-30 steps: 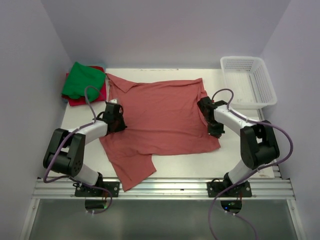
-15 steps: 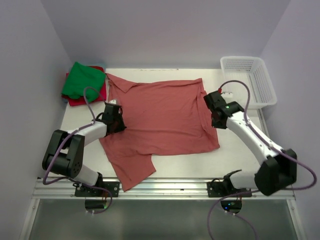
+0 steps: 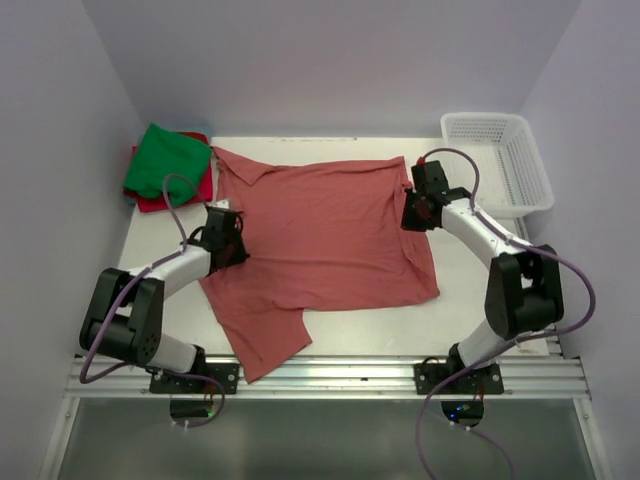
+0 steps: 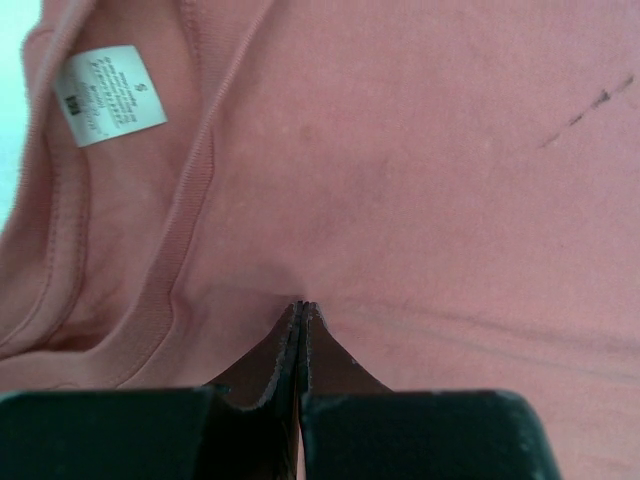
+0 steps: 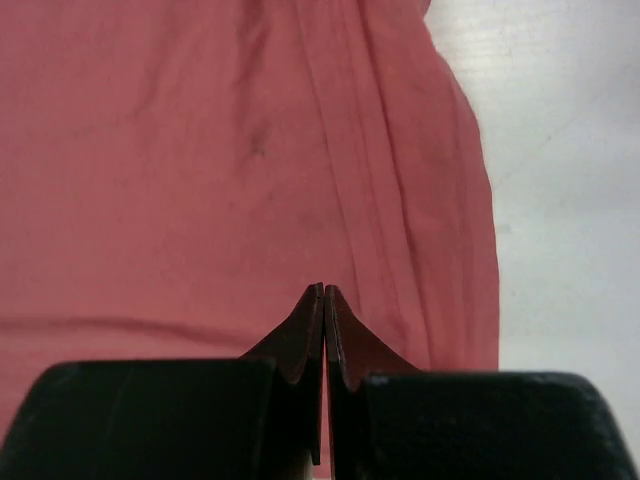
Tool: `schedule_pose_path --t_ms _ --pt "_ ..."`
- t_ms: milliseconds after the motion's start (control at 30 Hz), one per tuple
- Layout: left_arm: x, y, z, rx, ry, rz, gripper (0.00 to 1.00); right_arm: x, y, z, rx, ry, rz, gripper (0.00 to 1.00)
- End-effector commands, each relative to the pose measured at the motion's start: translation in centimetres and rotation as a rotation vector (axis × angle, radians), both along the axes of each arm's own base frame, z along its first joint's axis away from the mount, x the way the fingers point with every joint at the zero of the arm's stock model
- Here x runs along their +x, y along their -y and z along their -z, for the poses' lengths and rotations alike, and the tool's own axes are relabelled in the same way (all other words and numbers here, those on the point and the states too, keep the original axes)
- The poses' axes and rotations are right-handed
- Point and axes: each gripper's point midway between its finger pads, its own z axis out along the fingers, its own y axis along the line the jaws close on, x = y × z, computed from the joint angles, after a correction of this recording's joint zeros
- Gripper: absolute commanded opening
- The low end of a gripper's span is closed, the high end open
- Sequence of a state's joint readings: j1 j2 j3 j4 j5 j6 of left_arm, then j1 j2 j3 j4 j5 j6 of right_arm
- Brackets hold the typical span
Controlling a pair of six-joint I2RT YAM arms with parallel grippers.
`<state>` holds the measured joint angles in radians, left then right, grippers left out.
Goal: Fold and stack the t-shirts
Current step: Flatten out the tshirt
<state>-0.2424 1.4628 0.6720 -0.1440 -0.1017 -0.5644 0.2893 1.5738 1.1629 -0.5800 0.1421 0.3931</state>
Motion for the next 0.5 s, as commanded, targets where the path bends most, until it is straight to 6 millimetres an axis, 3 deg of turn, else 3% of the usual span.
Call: schedule_pose_path --t_ms 0,33,133,267,467 --pt "-0.1 -1.5 -0.9 0.045 0.024 -0.046 0.00 5.9 -1.5 -1.8 0.220 0.141 -0.024 0.00" --pt "-0.1 -1.7 -1.1 0.052 0.029 -0.054 0.00 6.4 -1.2 0.1 0.217 0.096 -0.017 0.00" --pt "-0.3 -2.1 -1.3 0.067 0.031 -0.067 0.00 8.6 -0.9 0.8 0.244 0.089 -0.018 0.00" --pt "-0.6 -2.5 -1.3 0.084 0.029 -0.081 0.00 10.5 -1.3 3.4 0.334 0.022 -0.047 0.00" --pt "-0.9 -2.6 -0.8 0.086 0.018 -0.085 0.00 9.6 -4.1 4.7 0.527 -0.045 -0.128 0.00"
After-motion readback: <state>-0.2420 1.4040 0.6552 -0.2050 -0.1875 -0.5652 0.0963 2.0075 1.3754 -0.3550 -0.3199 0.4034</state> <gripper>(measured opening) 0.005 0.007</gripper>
